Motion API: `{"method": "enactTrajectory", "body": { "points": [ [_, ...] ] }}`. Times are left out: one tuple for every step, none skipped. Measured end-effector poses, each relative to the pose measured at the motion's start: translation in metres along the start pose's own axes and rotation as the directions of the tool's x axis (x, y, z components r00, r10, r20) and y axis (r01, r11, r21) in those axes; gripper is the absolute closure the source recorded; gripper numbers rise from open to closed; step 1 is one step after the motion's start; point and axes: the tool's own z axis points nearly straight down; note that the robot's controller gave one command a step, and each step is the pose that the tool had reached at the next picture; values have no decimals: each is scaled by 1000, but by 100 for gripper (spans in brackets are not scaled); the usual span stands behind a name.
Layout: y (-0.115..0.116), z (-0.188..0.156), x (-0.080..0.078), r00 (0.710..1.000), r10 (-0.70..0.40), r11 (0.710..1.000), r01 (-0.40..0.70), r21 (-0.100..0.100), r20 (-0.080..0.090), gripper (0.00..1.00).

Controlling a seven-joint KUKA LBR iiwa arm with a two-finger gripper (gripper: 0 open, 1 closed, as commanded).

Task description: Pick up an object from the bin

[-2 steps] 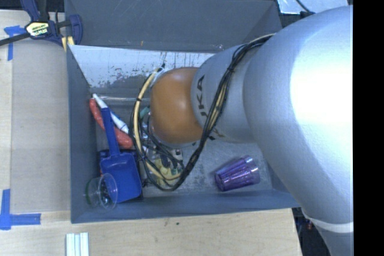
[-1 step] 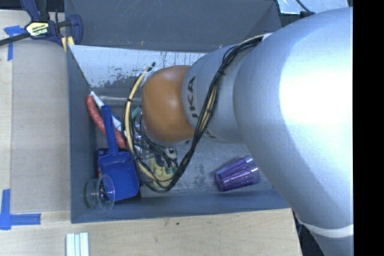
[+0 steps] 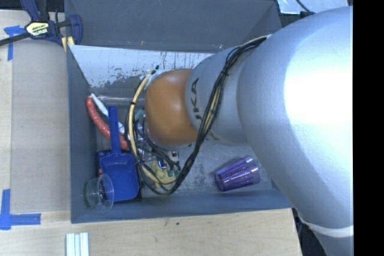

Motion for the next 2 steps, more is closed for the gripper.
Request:
{"method": "enactTrajectory", "body": {
  "points": [
    [3, 2, -24, 999, -37, 999, 37, 6, -6, 0],
    [20, -1, -24, 976, 220, 976, -220, 4, -1, 100]
  ]
}}
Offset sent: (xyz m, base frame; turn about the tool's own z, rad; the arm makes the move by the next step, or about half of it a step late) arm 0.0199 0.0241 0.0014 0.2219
